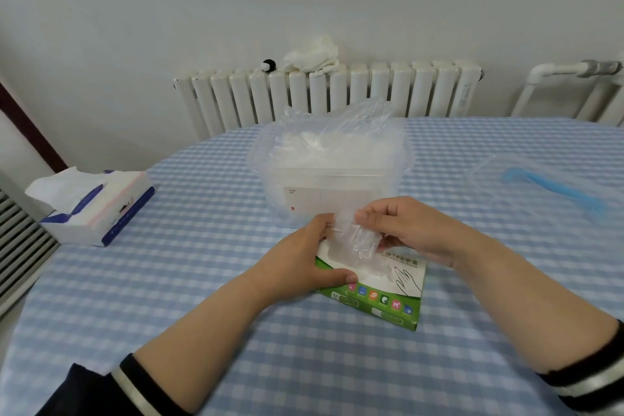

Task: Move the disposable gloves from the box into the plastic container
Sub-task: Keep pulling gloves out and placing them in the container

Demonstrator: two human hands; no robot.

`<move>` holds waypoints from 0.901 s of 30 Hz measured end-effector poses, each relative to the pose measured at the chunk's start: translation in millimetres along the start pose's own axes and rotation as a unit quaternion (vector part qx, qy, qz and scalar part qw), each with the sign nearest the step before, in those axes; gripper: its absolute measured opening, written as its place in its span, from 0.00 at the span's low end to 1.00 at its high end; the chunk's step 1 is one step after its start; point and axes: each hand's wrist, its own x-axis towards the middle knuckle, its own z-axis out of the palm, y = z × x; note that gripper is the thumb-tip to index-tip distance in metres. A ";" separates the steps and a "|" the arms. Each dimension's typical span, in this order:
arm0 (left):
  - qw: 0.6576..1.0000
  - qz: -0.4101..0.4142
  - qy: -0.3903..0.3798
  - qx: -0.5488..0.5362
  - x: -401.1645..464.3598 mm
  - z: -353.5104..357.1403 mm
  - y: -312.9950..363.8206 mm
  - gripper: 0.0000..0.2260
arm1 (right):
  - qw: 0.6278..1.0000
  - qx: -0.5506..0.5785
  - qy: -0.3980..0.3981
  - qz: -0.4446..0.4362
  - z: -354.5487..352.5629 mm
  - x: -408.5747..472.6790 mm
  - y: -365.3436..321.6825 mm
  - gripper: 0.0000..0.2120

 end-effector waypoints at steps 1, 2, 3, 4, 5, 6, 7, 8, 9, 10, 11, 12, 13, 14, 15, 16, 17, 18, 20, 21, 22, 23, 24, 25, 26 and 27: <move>1.000 0.000 0.001 -0.002 -0.5 -0.4 1.0 0.36 | 1.000 0.006 0.010 -0.021 2.2 0.5 0.4 0.22; 1.000 -0.001 0.002 -0.003 -0.8 -0.9 1.8 0.35 | 0.999 0.023 0.020 -0.045 4.3 1.6 0.8 0.18; 1.000 -0.004 0.001 -0.005 -1.0 -1.2 2.8 0.34 | 0.996 0.043 0.030 -0.067 6.8 1.9 0.7 0.14; 1.000 -0.005 0.000 -0.006 -1.1 -1.5 3.3 0.32 | 0.994 0.058 0.038 -0.085 9.4 2.2 1.2 0.10; 1.000 -0.007 -0.001 -0.005 -1.4 -1.6 4.1 0.30 | 0.991 0.071 0.045 -0.101 12.0 2.4 2.1 0.07; 1.000 -0.007 -0.002 -0.003 -1.4 -1.6 4.6 0.28 | 0.989 0.083 0.051 -0.115 14.1 2.5 3.3 0.06; 1.000 -0.009 -0.003 0.001 -1.3 -1.7 4.7 0.27 | 0.986 0.099 0.054 -0.125 15.9 2.2 3.9 0.07; 1.000 -0.010 -0.003 0.005 -0.9 -1.5 4.7 0.26 | 0.983 0.117 0.056 -0.133 17.8 1.3 4.0 0.08; 1.000 -0.012 -0.003 0.009 -0.4 -1.4 4.5 0.25 | 0.978 0.140 0.059 -0.141 19.6 -0.3 3.2 0.08; 1.000 -0.013 -0.004 0.011 0.1 -1.5 4.5 0.23 | 0.974 0.157 0.063 -0.150 21.0 -1.3 2.7 0.07; 1.000 -0.013 -0.006 0.011 0.7 -1.8 4.9 0.23 | 0.970 0.170 0.069 -0.156 22.4 -2.1 2.1 0.07; 1.000 -0.013 -0.008 0.008 0.5 -2.5 4.8 0.23 | 0.967 0.183 0.073 -0.162 24.2 -1.8 1.3 0.07; 1.000 -0.012 -0.011 0.008 0.4 -2.8 5.3 0.25 | 0.961 0.205 0.075 -0.168 25.2 -2.2 -0.5 0.06; 1.000 -0.010 -0.015 0.010 0.2 -2.9 5.3 0.26 | 0.952 0.237 0.076 -0.176 24.6 -2.3 -3.1 0.05; 1.000 -0.008 -0.018 0.016 0.0 -2.8 5.1 0.27 | 0.941 0.274 0.077 -0.184 22.3 -3.1 -7.8 0.05; 1.000 -0.006 -0.020 0.020 -0.2 -2.5 4.2 0.30 | 0.932 0.294 0.082 -0.195 18.4 -4.3 -13.6 0.05; 0.999 -0.006 -0.022 0.023 0.2 -2.0 3.4 0.32 | 0.930 0.289 0.090 -0.208 12.9 -6.7 -20.1 0.05; 0.999 -0.008 -0.024 0.024 0.6 -1.3 2.5 0.34 | 0.936 0.258 0.097 -0.220 7.7 -8.6 -25.5 0.07; 0.999 -0.012 -0.025 0.022 0.7 -0.8 2.1 0.35 | 0.958 0.147 0.100 -0.224 2.5 -11.9 -28.7 0.12; 0.999 -0.012 -0.024 0.022 0.8 -0.7 2.2 0.34 | 0.969 0.089 0.090 -0.211 3.2 -12.7 -26.6 0.14; 0.999 -0.011 -0.022 0.021 0.2 -0.8 2.0 0.32 | 0.978 0.049 0.072 -0.192 6.1 -11.4 -22.1 0.14; 1.000 -0.010 -0.020 0.020 -0.3 -0.8 2.5 0.30 | 0.983 0.029 0.057 -0.174 10.0 -10.1 -17.1 0.12; 1.000 -0.010 -0.020 0.019 -0.8 -1.0 3.0 0.28 | 0.984 0.020 0.059 -0.168 13.5 -8.3 -13.2 0.08; 1.000 -0.008 -0.019 0.017 -0.9 -0.9 3.1 0.28 | 0.982 0.018 0.076 -0.172 16.1 -7.0 -11.7 0.04; 1.000 -0.007 -0.018 0.015 -0.6 -1.0 3.4 0.28 | 0.978 0.021 0.099 -0.181 16.8 -5.5 -11.0 0.03; 1.000 -0.006 -0.018 0.014 -0.5 -1.2 2.9 0.29 | 0.974 0.028 0.117 -0.189 16.4 -4.1 -10.1 0.04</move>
